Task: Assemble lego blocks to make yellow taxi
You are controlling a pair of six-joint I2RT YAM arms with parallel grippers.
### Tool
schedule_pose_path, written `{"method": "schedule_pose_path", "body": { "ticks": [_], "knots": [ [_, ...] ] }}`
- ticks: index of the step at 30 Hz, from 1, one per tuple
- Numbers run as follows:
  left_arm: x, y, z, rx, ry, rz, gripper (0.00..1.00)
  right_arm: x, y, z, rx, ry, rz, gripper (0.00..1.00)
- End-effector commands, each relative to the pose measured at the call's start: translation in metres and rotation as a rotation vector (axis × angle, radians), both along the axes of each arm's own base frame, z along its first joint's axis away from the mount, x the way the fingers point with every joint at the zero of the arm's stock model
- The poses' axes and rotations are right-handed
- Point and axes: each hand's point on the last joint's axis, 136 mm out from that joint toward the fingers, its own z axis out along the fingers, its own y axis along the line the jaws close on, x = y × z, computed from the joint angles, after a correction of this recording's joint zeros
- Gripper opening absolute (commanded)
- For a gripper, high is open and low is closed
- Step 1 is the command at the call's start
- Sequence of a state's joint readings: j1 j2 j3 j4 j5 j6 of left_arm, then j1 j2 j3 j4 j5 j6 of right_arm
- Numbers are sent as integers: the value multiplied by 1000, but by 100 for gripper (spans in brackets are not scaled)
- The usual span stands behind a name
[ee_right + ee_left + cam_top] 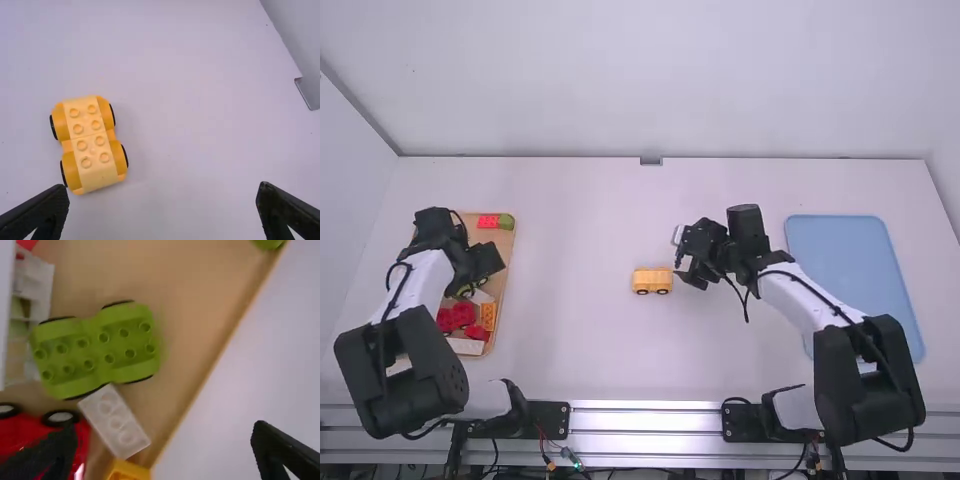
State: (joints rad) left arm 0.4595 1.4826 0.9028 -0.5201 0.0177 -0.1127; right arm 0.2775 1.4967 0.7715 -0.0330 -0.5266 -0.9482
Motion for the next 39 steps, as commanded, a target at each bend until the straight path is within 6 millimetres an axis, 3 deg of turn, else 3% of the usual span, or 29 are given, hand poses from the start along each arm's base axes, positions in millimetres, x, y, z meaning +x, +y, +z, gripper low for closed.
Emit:
{"method": "schedule_pose_path", "body": {
  "ticks": [1,3,5,7,9,10,14,17,18,19,20,30,39],
  "knots": [
    [-7,6,4,64,42,-99,89,-1,4,5,3,-10,3,99],
    [-14,0,0,58,82,-141,76,0,3,6,7,-17,2,99],
    [-23,0,-2,63,125,-152,70,2,3,8,9,-26,0,99],
    [-33,8,-5,95,163,-103,71,3,4,9,12,-34,1,99],
    [-36,13,-8,113,169,-41,82,4,4,9,11,-36,0,99],
    [-38,15,-13,125,168,-32,81,5,2,9,8,-38,-6,99],
    [-49,6,-28,106,199,-83,55,7,1,10,9,-45,-11,99],
    [-48,-4,-32,58,184,-100,23,10,2,13,15,-64,-11,99],
    [-47,-6,-32,40,179,-103,16,11,2,14,16,-69,-11,99],
    [-47,-6,-32,40,179,-103,16,11,2,14,16,-69,-11,99],
    [-49,-7,-33,38,186,-105,2,11,3,14,17,-72,-10,99],
    [-50,-23,-50,-56,199,-129,2,12,-2,13,15,-65,-23,99],
    [-50,-15,-66,-39,243,-109,2,13,-2,14,17,-72,-23,99]
  ]
}}
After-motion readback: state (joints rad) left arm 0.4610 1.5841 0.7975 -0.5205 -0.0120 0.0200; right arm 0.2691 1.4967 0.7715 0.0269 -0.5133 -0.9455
